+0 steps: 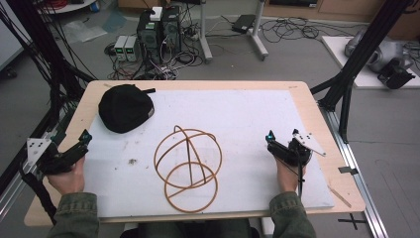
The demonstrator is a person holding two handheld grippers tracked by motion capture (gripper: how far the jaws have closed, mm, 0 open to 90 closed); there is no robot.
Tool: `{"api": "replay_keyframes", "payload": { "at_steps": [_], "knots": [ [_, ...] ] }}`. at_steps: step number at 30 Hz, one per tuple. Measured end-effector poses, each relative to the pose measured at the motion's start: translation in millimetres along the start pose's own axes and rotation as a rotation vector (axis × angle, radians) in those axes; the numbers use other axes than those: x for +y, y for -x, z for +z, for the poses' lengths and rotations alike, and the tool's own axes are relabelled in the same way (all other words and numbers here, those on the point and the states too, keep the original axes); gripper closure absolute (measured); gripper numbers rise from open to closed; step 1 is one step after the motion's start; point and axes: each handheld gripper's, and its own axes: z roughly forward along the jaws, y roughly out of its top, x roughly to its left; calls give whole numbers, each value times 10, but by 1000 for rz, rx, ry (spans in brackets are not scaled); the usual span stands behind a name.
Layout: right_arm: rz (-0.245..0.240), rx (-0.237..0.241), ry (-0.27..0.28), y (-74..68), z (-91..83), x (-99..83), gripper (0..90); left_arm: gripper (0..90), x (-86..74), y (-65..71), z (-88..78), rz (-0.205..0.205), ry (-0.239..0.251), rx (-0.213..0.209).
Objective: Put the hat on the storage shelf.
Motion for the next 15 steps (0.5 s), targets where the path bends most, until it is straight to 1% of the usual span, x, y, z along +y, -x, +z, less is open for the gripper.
{"api": "replay_keyframes", "payload": {
  "at_steps": [1, 2, 4, 5, 7, 10, 11, 13, 14, 15],
  "knots": [
    [0, -3, -1, -1, 1, 1, 93, 206, 0, 0, 0, 0, 0, 0],
    [0, -6, 2, -6, 0, 3, 93, 206, 50, 48, 53, 12, -2, -24],
    [6, -5, 11, -22, -9, 10, 93, 206, 95, 81, 121, 3, -7, -41],
    [-2, -6, 19, -24, -7, 14, 93, 206, 114, 97, 156, 3, -13, -44],
    [-12, -3, 26, -35, -1, 16, 93, 206, 147, 125, 220, 17, -39, -30],
    [-22, 1, 28, -55, -3, 17, 93, 202, 163, 142, 268, 15, -53, -23],
    [-20, 3, 27, -60, -6, 18, 93, 201, 175, 152, 306, 16, -63, -16],
    [-20, 4, 30, -66, -8, 21, 93, 201, 179, 155, 325, 17, -64, -14],
    [-22, 7, 32, -67, -8, 21, 93, 200, 190, 151, 368, 27, -84, -3],
    [-16, 9, 30, -76, -11, 22, 93, 195, 190, 151, 368, 27, -84, -3]
  ]
}}
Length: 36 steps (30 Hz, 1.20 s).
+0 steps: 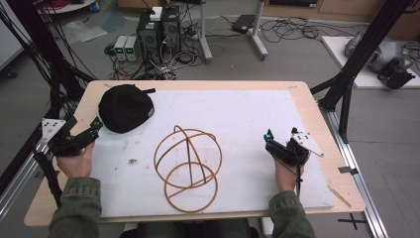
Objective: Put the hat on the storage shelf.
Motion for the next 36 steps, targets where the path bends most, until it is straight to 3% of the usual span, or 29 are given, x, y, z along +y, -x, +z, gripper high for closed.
{"api": "replay_keyframes", "payload": {
  "at_steps": [2, 3, 4, 5, 7, 10, 15, 16, 19, 22, 26, 32, 36],
  "knots": [
    [-9, 0, 8, -5, 2, 2, 93, 189, 20, -15, 64, 6, -29, 1],
    [-16, 0, 12, -8, 3, 5, 93, 186, 48, -36, 150, 9, -84, -4],
    [-16, 0, 12, -8, 3, 5, 93, 186, 48, -36, 150, 9, -84, -4],
    [-16, 2, 15, -29, -3, 10, 93, 185, 79, -39, 241, 13, -122, 1],
    [-18, 3, 22, -41, -2, 15, 93, 185, 111, -28, 314, 19, -145, -7],
    [-26, 2, 27, -47, 9, 19, 93, 188, 153, 15, 410, 39, -170, -24],
    [26, 23, -4, -39, 24, 38, 94, 196, 175, 75, 540, 43, -183, -29],
    [33, 26, -4, -35, 28, 42, 94, 197, 174, 58, 623, 45, -221, -17],
    [46, 34, -11, -39, 30, 49, 94, 196, 192, 12, 726, 28, -264, -18],
    [42, 39, -18, -44, 38, 49, 94, 199, 205, 9, 797, 27, -270, -15],
    [35, 50, -31, -41, 53, 50, 94, 203, 202, 36, 917, 54, -314, -13],
    [21, 79, -48, -68, 82, 37, 94, 215, 192, 110, 1072, 25, -321, -48],
    [-5, 108, -63, -97, 112, 24, 94, 241, 165, 190, 1201, 44, -356, -56]
  ]
}}
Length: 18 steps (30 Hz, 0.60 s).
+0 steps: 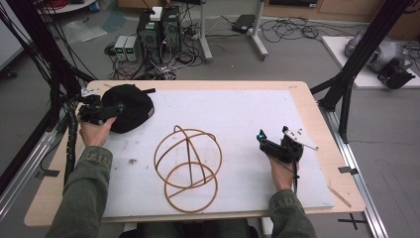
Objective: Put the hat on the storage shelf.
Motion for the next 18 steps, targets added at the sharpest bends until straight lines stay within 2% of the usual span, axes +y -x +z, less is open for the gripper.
{"api": "replay_keyframes", "payload": {
  "at_steps": [2, 5, 7, 8, 9, 12, 14, 15, 16, 18],
  "knots": [
    [-7, 8, -2, -19, 3, 2, 94, 266, 17, 33, 54, 5, -23, -2],
    [-16, 13, 3, -32, 4, 6, 94, 278, 17, 56, 113, -1, -30, 11],
    [-11, 15, 2, -33, 2, 6, 94, 283, 10, 50, 127, -11, -35, 15],
    [-8, 22, 0, -25, -1, 6, 94, 290, -9, 45, 156, -24, -56, 38],
    [-8, 23, 0, -20, 0, 5, 94, 295, -20, 40, 167, -26, -67, 43],
    [-1, 29, -4, -10, -1, -1, 94, 336, -33, 30, 195, -56, -82, 39],
    [-4, 31, -6, -6, -1, -5, 94, 431, -36, 34, 201, -56, -81, 49],
    [-7, 31, -5, -4, 0, -7, 94, 518, -39, 47, 210, -43, -93, 87],
    [-5, 31, -7, -6, 0, -8, 94, 584, -46, 47, 213, -41, -102, 98],
    [-11, 26, -7, -4, 1, -11, 94, 736, -51, 17, 207, -73, -121, 62]
  ]
}}
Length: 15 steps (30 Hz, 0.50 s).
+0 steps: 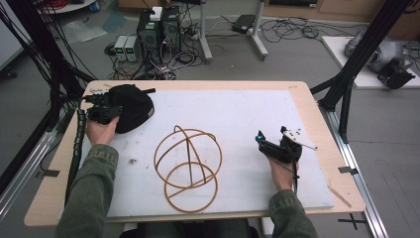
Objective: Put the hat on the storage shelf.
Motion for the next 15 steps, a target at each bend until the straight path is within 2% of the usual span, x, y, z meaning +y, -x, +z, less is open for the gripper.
{"api": "replay_keyframes", "payload": {
  "at_steps": [1, 2, 3, 9, 15],
  "knots": [
    [-6, -1, 2, 1, 2, -2, 94, 789, -1, -11, -4, -20, 3, -7],
    [-6, -1, 2, 1, 2, -2, 94, 813, -1, -11, -4, -20, 3, -7],
    [-13, -5, 5, -5, 0, -2, 94, 836, -8, -29, -13, -39, 11, -17],
    [-19, -4, 8, -12, 4, -5, 94, 861, -13, -18, -33, -45, 1, -20],
    [-12, -12, 13, -6, -10, -3, 94, 862, -14, 4, -77, -22, 19, -24]
  ]
}}
